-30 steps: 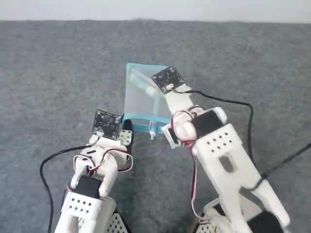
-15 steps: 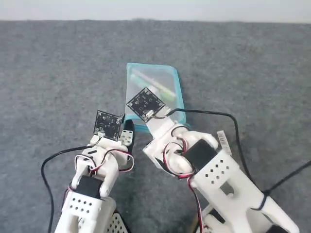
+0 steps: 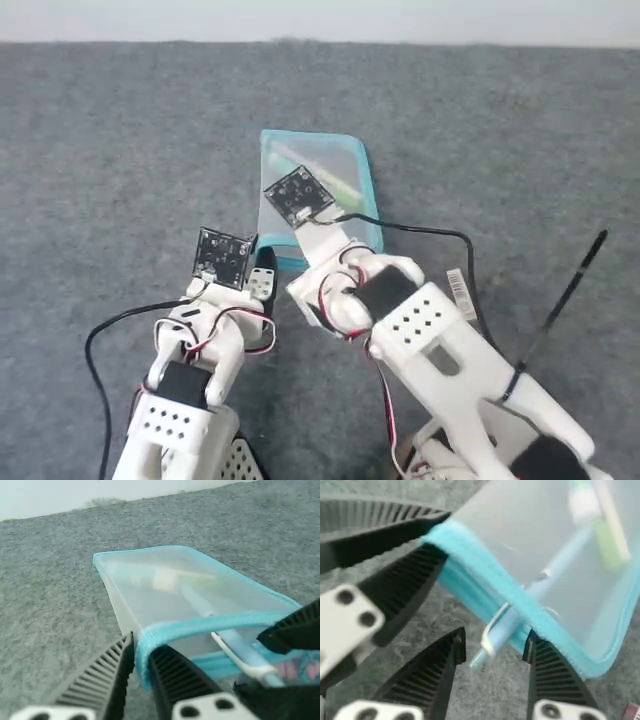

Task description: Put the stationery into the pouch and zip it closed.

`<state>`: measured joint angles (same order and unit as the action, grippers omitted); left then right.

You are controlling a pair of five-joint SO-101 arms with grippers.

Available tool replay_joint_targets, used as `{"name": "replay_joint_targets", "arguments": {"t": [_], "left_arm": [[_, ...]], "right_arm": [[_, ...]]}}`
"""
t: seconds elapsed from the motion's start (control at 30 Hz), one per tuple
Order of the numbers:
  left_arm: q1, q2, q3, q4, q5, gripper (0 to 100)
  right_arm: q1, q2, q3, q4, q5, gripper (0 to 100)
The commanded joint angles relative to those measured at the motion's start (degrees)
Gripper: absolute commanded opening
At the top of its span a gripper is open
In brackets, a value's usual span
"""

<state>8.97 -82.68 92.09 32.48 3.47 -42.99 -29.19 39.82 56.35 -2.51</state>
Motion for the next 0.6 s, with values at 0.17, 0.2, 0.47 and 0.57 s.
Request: {"name": "replay_joint_targets", "arguments": {"t": [0.17,0.2,0.47,0.57], "left_arm": [[0.5,1.1,-0.9,-2.3,0.9,1],[0.5,1.1,-0.9,-2.3,0.9,1],[0.4,1.1,-0.8,-2.2,0.9,1],[0.2,1.1,-0.8,-2.2,0.9,1]], "right_arm": [[4.3,0.3,-0.5,-3.5,-0.9,18.7],[4.3,0.3,-0.5,-3.5,-0.9,15.9],[4.5,0.4,-0.4,-3.8,2.7,0.8],[4.6,-0.2,-0.4,-3.0,3.9,0.7]]}}
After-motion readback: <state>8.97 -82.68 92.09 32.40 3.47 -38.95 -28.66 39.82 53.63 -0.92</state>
